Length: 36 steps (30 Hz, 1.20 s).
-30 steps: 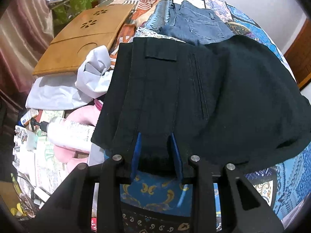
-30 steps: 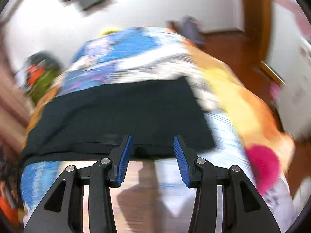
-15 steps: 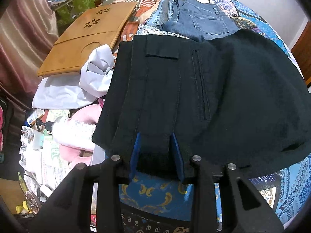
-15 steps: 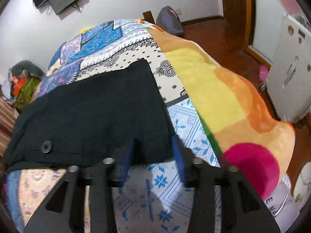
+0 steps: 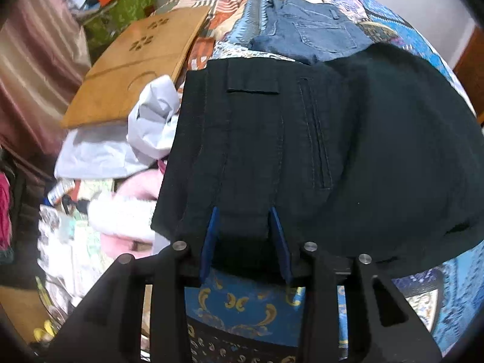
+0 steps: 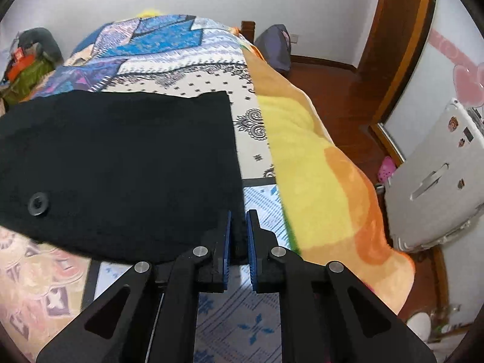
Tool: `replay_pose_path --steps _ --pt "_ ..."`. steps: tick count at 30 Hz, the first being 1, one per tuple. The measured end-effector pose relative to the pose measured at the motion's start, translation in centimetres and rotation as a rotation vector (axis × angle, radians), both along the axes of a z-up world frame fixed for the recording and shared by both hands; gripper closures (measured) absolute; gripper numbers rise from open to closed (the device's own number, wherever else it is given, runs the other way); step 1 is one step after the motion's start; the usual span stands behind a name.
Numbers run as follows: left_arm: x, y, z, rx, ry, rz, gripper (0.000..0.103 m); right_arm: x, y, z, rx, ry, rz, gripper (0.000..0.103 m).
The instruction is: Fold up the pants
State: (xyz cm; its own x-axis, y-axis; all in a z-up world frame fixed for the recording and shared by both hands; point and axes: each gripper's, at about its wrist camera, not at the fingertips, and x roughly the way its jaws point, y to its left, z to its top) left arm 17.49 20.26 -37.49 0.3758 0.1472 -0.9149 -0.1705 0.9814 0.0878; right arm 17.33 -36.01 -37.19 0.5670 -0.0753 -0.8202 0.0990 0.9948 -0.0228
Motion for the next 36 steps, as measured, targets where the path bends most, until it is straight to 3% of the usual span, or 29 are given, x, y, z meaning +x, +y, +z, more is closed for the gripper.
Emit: replay_pose_path --steps 5,8,10,13,15,18,22,24,26,31,36 --pt "-0.2 -0.3 1.5 0.038 -0.022 0.013 0.06 -0.3 -1.2 3.1 0.093 -0.028 -0.028 0.09" --pt "-0.1 -0.4 3.8 0.02 -0.079 0.029 0.059 0.2 -0.6 5.9 0.126 -0.083 0.001 0.07" --pt "0.5 -0.8 5.2 -0.019 -0.116 0.031 0.058 1.1 0.7 7.1 0.177 -0.116 0.06 0.061" --pt "2.3 -2.7 7.2 -0.033 -0.167 -0.011 0.051 3.4 4.8 8.4 0.228 -0.128 0.196 0.061" --pt "3.6 -4.4 7.6 -0.019 -0.179 -0.047 0.041 4.9 8.1 8.6 0.28 -0.115 0.289 0.061" --pt "5.3 -6.9 6.7 -0.009 -0.159 -0.111 0.038 7.1 13.2 7.6 0.352 -0.061 0.421 0.06" --pt "6.3 -8.5 3.0 0.001 -0.062 -0.128 0.038 8.0 18.2 4.3 0.286 0.044 0.518 0.059" --pt "5.6 -8.4 1.5 0.003 -0.053 -0.118 0.032 6.9 18.3 4.1 0.257 0.011 0.539 0.059" --pt "4.6 -7.8 1.2 0.015 -0.083 -0.092 0.023 6.4 17.2 4.0 0.294 0.041 0.546 0.059" --pt "2.9 -5.5 0.8 -0.057 -0.056 -0.043 0.023 4.7 15.0 3.9 0.312 0.057 0.53 0.062" --pt "1.5 -4.8 1.3 -0.03 -0.041 -0.024 0.024 3.4 14.0 4.5 0.294 0.062 0.51 0.056"
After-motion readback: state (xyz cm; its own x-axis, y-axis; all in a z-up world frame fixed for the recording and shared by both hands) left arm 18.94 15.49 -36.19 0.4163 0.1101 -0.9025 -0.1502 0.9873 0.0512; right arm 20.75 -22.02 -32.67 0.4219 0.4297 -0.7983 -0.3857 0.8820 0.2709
